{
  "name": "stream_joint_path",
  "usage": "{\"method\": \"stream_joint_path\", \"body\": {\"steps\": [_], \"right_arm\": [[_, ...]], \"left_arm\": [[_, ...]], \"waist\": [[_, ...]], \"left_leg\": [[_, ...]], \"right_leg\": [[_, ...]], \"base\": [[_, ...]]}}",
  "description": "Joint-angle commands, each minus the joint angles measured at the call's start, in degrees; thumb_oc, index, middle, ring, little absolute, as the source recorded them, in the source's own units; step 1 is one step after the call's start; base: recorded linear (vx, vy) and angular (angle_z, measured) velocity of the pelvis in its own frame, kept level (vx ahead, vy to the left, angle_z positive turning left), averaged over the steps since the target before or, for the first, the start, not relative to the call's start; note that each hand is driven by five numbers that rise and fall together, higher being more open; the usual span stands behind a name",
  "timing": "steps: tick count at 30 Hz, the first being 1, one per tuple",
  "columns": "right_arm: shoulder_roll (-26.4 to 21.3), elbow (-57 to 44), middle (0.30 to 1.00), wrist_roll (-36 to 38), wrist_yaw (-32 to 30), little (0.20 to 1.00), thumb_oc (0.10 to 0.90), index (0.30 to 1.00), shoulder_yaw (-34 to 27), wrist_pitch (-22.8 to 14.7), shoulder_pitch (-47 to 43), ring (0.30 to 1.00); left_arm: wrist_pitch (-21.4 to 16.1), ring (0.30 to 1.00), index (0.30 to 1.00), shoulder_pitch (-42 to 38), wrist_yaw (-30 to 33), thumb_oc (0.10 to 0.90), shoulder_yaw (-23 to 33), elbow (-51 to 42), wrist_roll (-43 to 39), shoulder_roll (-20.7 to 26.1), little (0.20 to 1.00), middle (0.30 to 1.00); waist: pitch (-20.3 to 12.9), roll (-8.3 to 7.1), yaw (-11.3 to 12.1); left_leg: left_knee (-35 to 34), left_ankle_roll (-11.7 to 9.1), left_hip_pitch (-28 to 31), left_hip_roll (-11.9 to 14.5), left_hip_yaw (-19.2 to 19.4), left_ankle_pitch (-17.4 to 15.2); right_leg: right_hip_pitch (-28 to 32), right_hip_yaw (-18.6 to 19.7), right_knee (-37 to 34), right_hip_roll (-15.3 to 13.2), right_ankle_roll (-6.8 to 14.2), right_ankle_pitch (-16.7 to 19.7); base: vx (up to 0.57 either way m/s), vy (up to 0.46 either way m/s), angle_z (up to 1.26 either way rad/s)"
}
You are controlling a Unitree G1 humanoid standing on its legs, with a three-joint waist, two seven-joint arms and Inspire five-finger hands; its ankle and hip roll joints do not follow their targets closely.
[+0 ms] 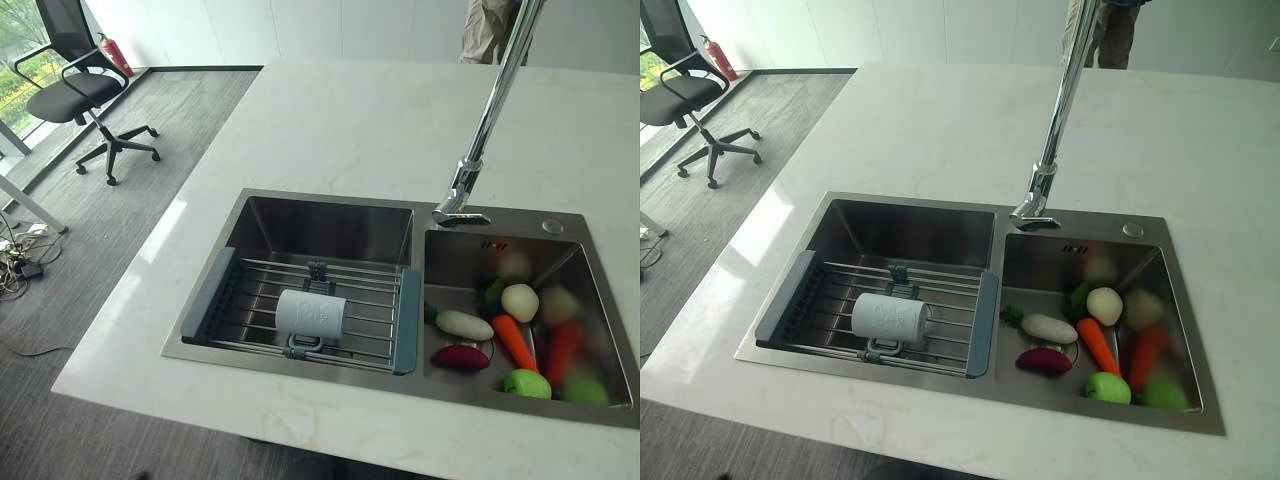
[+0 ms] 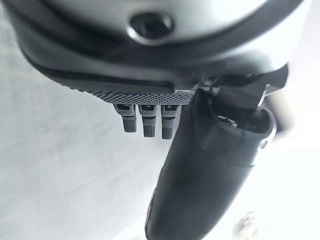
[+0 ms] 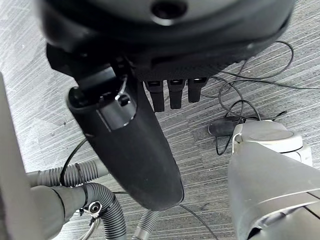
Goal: Place the dishes in the dishwasher.
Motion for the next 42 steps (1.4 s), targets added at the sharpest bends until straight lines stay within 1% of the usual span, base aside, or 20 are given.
{"method": "stream_joint_path", "body": {"steps": [1,2,3,5,6,7,8,11,14,15,16,17,18,21,23,26,29,31,38,42], "right_arm": [[-0.45,0.41,0.9,-0.49,-2.02,0.9,0.8,0.9,-0.97,-0.37,0.03,0.9],[-0.29,1.0,0.9,0.16,-2.18,0.9,0.8,0.9,-0.71,-0.77,0.6,0.9],[0.46,1.81,0.9,2.46,-1.6,0.9,0.8,0.9,0.09,-2.4,1.79,0.9],[0.93,1.65,0.9,2.76,-1.44,0.9,0.8,0.9,0.55,-2.94,2.01,0.9],[1.43,1.24,0.9,2.81,-1.49,0.9,0.8,0.9,1.08,-3.29,2.04,0.9],[1.62,1.12,0.9,2.9,-1.47,0.9,0.8,0.9,1.17,-3.38,2.01,0.9],[1.71,0.76,0.9,3.23,-1.52,0.9,0.8,0.9,1.58,-3.26,1.82,0.9],[1.9,-0.56,0.9,4.23,-1.95,0.9,0.8,0.9,1.83,-2.2,1.28,0.9],[2.13,-1.61,0.9,4.56,-2.74,0.9,0.8,0.9,1.68,-0.32,1.48,0.9],[2.22,-1.6,0.9,4.59,-2.91,0.9,0.8,0.9,1.88,0.25,1.65,0.9],[2.45,-1.17,0.9,4.39,-2.85,0.9,0.8,0.9,1.54,0.37,2.01,0.9],[2.59,-0.76,0.9,4.24,-2.87,0.9,0.8,0.9,1.15,0.44,2.18,0.9],[2.62,-0.67,0.9,4.26,-2.93,0.9,0.8,0.9,0.86,0.54,2.26,0.9],[2.79,1.44,0.9,3.02,-2.83,0.9,0.8,0.9,-0.34,0.4,2.86,0.9],[2.55,2.11,0.9,3.73,-3.01,0.9,0.8,0.9,-0.82,0.36,3.11,0.9],[1.96,2.8,0.9,6.02,-3.14,0.9,0.8,0.9,-1.65,1.18,3.34,0.9],[1.69,2.99,0.9,5.99,-2.6,0.9,0.8,0.9,-2.01,0.76,3.71,0.9],[1.56,2.7,0.9,6.49,-2.56,0.9,0.8,0.9,-1.91,0.99,3.72,0.9],[1.33,1.2,0.9,6.66,-2.86,0.9,0.8,0.9,-1.18,0.99,3.8,0.9],[1.17,0.61,0.9,7.11,-3.34,0.9,0.8,0.9,-0.92,1.36,3.35,0.9]], "left_arm": [[-15.01,0.9,0.9,2.25,18.46,0.8,0.99,-12.69,17.96,14.08,0.9,0.9],[-14.7,0.9,0.9,1.83,20.53,0.8,1.56,-16.18,21.62,17.19,0.9,0.9],[-12.64,0.9,0.9,-0.06,25.71,0.8,3.82,-27.55,31.94,26.66,0.9,0.9],[-10.99,0.9,0.9,-0.85,28.36,0.8,4.12,-31.83,37.54,29.31,0.9,0.9],[-7.62,0.9,0.9,-2.45,29.86,0.8,4.58,-37.67,42.07,33.01,0.9,0.9],[-7.03,0.9,0.9,-2.72,31.32,0.8,4.62,-38.65,44.57,33.49,0.9,0.9],[-4.3,0.9,0.9,-3.6,33.1,0.8,4.58,-41.97,48.53,36.3,0.9,0.9],[-4.52,0.9,0.9,-5.33,33.35,0.8,4.21,-48.91,53.33,40.63,0.9,0.9],[-12.29,0.9,0.9,-7.09,22.84,0.8,0.55,-56.1,51.97,42.27,0.9,0.9],[-14.46,0.9,0.9,-8.31,12.1,0.8,-2.98,-60.02,48.98,41.97,0.9,0.9],[-12.74,0.9,0.9,-10.68,-0.24,0.8,-7.33,-64.45,40.9,40.78,0.9,0.9],[-10.17,0.9,0.9,-12.74,-6.72,0.8,-10.4,-66.81,35.82,39.35,0.9,0.9],[-9.96,0.9,0.9,-13.49,-8.77,0.8,-11.21,-67.1,34.7,39.1,0.9,0.9],[-5.59,0.9,0.9,-19.32,-23.36,0.8,-20.28,-70.07,32.29,33.4,0.9,0.9],[-0.46,0.9,0.9,-21.7,-30.36,0.8,-23.45,-70.14,28.53,32.44,0.9,0.9],[4.13,0.9,0.9,-24.83,-35.97,0.8,-27.87,-68.45,25.33,31.0,0.9,0.9],[6.44,0.9,0.9,-26.61,-38.59,0.8,-31.04,-65.48,26.57,30.97,0.9,0.9],[10.03,0.9,0.9,-27.4,-40.37,0.8,-32.52,-63.64,27.34,31.52,0.9,0.9],[10.79,0.9,0.9,-27.5,-46.86,0.8,-34.57,-60.81,27.9,34.36,0.9,0.9],[14.07,0.9,0.9,-27.86,-51.22,0.8,-34.28,-63.42,26.28,36.39,0.9,0.9]], "waist": [[-1.53,0.26,1.55],[-1.72,0.44,1.76],[-2.44,0.57,2.14],[-2.79,0.47,2.19],[-3.33,0.41,2.05],[-3.51,0.31,2.05],[-3.77,0.3,1.85],[-4.49,0.09,1.26],[-4.97,0.05,0.25],[-4.94,0.07,-0.65],[-4.7,0.12,-1.08],[-4.57,0.19,-1.31],[-4.68,0.24,-1.11],[-4.69,0.41,-2.97],[-4.72,0.48,-3.61],[-4.68,0.59,-4.45],[-4.74,0.76,-5.15],[-4.75,0.81,-5.33],[-4.64,1.15,-5.04],[-4.65,1.26,-4.33]], "left_leg": [[1.19,-4.28,0.24,2.28,-1.42,-8.15],[1.19,-4.31,0.09,2.35,-1.42,-8.21],[1.19,-4.65,-0.01,2.63,-1.27,-8.46],[1.19,-4.76,-0.03,2.72,-1.26,-8.57],[1.19,-4.91,0.04,2.91,-1.09,-8.78],[1.19,-4.92,-0.04,2.94,-1.04,-8.79],[1.19,-4.97,0.2,3.07,-0.85,-8.97],[1.19,-4.91,0.37,3.14,-0.31,-8.94],[1.19,-4.71,0.73,3.1,0.18,-9.26],[1.19,-4.66,1.22,3.15,0.43,-9.81],[1.19,-4.53,1.56,3.23,0.75,-9.97],[1.19,-4.4,1.53,3.25,0.92,-9.66],[1.19,-4.37,1.39,3.28,0.99,-9.61],[1.19,-4.05,1.99,3.54,1.82,-9.48],[1.19,-3.99,2.19,3.69,2.25,-9.37],[1.19,-3.87,2.51,3.89,2.74,-9.22],[1.19,-3.88,2.79,3.92,3.0,-9.14],[1.19,-3.86,2.82,3.96,3.09,-9.06],[1.19,-4.03,2.57,4.0,2.74,-8.64],[1.19,-4.05,2.13,3.82,2.19,-8.42]], "right_leg": [[-0.74,0.68,5.67,-2.67,3.62,-7.16],[-0.71,0.4,5.67,-2.69,3.66,-7.29],[-0.26,-0.38,5.67,-2.73,3.75,-7.83],[-0.15,-0.5,5.67,-2.7,3.7,-8.02],[-0.04,-0.58,5.67,-2.62,3.66,-8.28],[-0.14,-0.55,5.67,-2.59,3.63,-8.31],[0.0,-0.39,5.67,-2.51,3.66,-8.41],[-0.29,0.38,5.67,-2.29,3.75,-8.01],[-0.63,1.59,5.67,-1.95,3.91,-7.78],[-0.46,2.07,5.67,-1.82,4.12,-7.97],[-0.46,2.49,5.67,-1.68,4.22,-7.81],[-0.7,2.82,5.67,-1.53,4.17,-7.41],[-0.92,2.96,5.67,-1.48,4.15,-7.33],[-1.21,4.69,5.67,-0.86,4.42,-6.79],[-1.44,5.32,5.67,-0.64,4.6,-6.41],[-1.65,6.27,5.67,-0.24,4.6,-6.11],[-1.76,7.0,5.67,0.04,4.62,-5.95],[-1.91,7.36,5.67,0.19,4.65,-5.85],[-1.98,7.22,5.67,0.37,4.58,-5.8],[-2.08,6.77,5.67,0.25,4.56,-5.89]], "base": [[-0.03,-0.03,0.05],[-0.04,-0.07,0.12],[-0.02,-0.073,0.07],[0.01,-0.064,0.15],[0.02,-0.056,0.1],[0.03,-0.075,-0.01],[0.02,-0.05,-0.07],[0.02,-0.079,-0.13],[0.01,-0.055,-0.21],[0.0,-0.04,-0.18],[0.0,-0.04,-0.16],[-0.03,-0.025,-0.17],[-0.02,-0.025,-0.19],[0.01,-0.032,-0.18],[0.01,-0.027,-0.27],[0.0,-0.012,-0.2],[0.0,0.006,-0.06],[0.0,0.008,-0.06],[0.0,0.01,0.0],[-0.01,0.007,0.08]]}}
